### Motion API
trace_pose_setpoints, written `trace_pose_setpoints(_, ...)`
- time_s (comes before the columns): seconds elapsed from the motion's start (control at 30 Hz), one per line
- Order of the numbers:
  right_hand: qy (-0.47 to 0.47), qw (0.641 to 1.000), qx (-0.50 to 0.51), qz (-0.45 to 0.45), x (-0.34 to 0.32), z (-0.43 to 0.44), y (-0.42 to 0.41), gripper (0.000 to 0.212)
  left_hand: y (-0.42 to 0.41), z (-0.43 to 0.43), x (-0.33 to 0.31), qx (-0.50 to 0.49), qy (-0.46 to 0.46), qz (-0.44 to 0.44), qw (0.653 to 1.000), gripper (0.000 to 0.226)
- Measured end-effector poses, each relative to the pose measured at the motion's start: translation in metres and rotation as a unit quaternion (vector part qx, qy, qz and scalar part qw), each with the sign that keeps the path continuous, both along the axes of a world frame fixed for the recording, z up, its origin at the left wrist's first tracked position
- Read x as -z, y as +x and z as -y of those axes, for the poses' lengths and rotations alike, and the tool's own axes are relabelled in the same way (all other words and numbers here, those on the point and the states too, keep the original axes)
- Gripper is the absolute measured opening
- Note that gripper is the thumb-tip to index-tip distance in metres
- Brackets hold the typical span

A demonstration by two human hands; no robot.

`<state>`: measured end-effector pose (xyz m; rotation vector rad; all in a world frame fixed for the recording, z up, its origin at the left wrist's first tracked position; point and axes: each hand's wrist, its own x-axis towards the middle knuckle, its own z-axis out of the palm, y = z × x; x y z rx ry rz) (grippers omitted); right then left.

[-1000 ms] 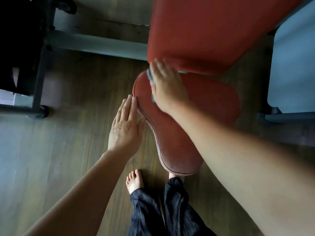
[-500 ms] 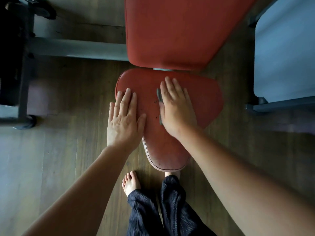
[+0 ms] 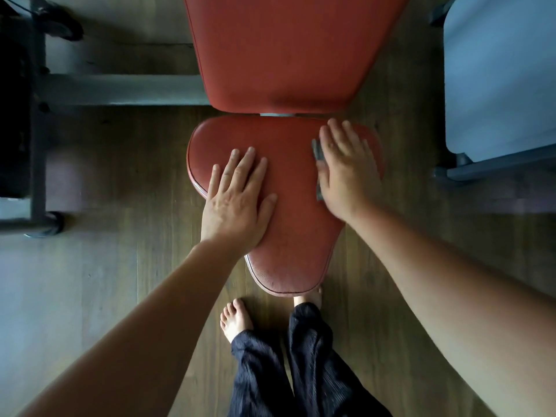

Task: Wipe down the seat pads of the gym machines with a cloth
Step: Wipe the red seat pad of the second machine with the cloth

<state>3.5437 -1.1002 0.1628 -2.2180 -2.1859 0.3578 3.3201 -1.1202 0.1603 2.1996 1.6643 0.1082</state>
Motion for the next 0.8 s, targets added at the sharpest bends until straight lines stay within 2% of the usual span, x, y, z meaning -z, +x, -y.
trace_pose_setpoints(0.07, 0.001, 0.997, 0.079, 0.021, -0.002, -0.016, -0.01, 0.062, 0.001, 0.001, 0.0, 0.0, 0.001, 0.001, 1.0, 0.066)
trace_pose_setpoints(0.13, 0.006, 0.992, 0.122, 0.021, -0.009, 0.013, -0.045, 0.064, 0.002, 0.003, 0.0, -0.003, 0.008, 0.002, 1.0, 0.066)
trace_pose_setpoints(0.27, -0.035, 0.998, 0.021, -0.043, -0.027, 0.114, -0.089, 0.062, 0.002, 0.003, 0.001, -0.004, 0.011, 0.001, 1.0, 0.064)
trace_pose_setpoints(0.37, -0.028, 0.998, -0.014, -0.051, -0.017, 0.082, -0.064, 0.06, 0.002, 0.003, 0.0, -0.002, 0.01, 0.0, 1.0, 0.065)
trace_pose_setpoints(0.43, -0.008, 0.999, 0.028, -0.031, -0.011, 0.048, -0.056, 0.062, 0.003, 0.003, 0.001, -0.004, 0.008, -0.002, 1.0, 0.065)
trace_pose_setpoints(0.5, -0.005, 0.997, 0.07, -0.03, -0.011, 0.052, -0.065, 0.064, 0.003, 0.003, 0.0, -0.007, 0.004, -0.002, 1.0, 0.064)
trace_pose_setpoints(0.67, -0.018, 0.995, -0.066, -0.069, -0.019, 0.102, -0.048, 0.059, 0.018, 0.014, -0.011, 0.015, 0.018, 0.042, 0.999, 0.055)
trace_pose_setpoints(0.8, 0.009, 0.999, 0.015, -0.044, -0.004, 0.056, -0.034, 0.057, 0.03, 0.024, -0.009, -0.004, -0.019, 0.05, 0.999, 0.058)
